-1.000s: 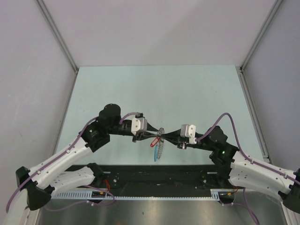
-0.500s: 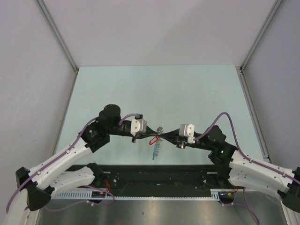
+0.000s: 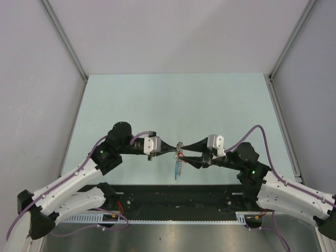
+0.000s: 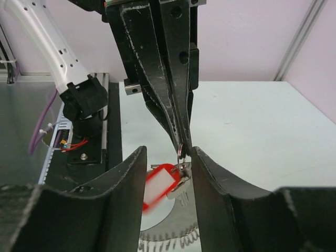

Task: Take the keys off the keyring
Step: Remove the key from the keyring.

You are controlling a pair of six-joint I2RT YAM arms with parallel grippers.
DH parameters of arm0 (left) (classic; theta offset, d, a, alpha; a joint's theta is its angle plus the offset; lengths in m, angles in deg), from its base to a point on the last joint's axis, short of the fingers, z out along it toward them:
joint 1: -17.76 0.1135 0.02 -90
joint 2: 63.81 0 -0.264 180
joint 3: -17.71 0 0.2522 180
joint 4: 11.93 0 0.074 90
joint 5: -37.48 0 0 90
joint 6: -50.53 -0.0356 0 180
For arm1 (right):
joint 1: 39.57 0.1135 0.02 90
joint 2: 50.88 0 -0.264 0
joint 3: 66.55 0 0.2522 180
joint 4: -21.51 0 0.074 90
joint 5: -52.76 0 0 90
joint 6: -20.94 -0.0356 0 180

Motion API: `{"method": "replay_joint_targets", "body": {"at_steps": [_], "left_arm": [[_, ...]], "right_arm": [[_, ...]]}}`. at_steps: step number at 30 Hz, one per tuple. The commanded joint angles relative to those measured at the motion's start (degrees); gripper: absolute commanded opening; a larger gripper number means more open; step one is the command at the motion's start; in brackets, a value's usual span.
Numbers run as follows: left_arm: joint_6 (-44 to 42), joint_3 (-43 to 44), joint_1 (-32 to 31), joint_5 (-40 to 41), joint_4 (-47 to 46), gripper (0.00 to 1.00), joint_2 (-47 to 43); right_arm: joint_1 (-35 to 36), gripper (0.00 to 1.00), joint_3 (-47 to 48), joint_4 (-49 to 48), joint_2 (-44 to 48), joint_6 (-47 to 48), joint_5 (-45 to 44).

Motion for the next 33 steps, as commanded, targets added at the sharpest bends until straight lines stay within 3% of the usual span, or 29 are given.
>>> {"method": "replay_joint_targets", "body": {"at_steps": [1, 7, 13, 22, 33], "left_arm": [[-1.06, 1.05, 0.39, -0.79, -4.86, 0.00, -2.34], [-3.62, -0.17, 0.39, -1.84, -5.82, 0.00, -4.44], [-7.13, 0.26, 0.39, -3.16, -3.18, 0.00, -4.80], [-9.86, -0.79, 0.39, -5.71, -3.97, 0.00, -5.94], [-11.44, -1.15, 0.39, -6.59, -3.53, 0.00, -7.00]], "right_arm": [[-0.44, 0.43, 0.86, 2.82, 2.38, -4.87, -0.46], [-2.02, 0.40, -0.72, 3.97, 6.07, -7.77, -0.37], [-3.08, 0.44, -1.51, 3.53, 9.06, -10.50, 2.86], [-3.08, 0.38, -2.30, -0.33, 4.59, -8.57, 8.15], [-3.08, 0.39, -2.30, -5.69, 0.28, -9.00, 5.34]]}}
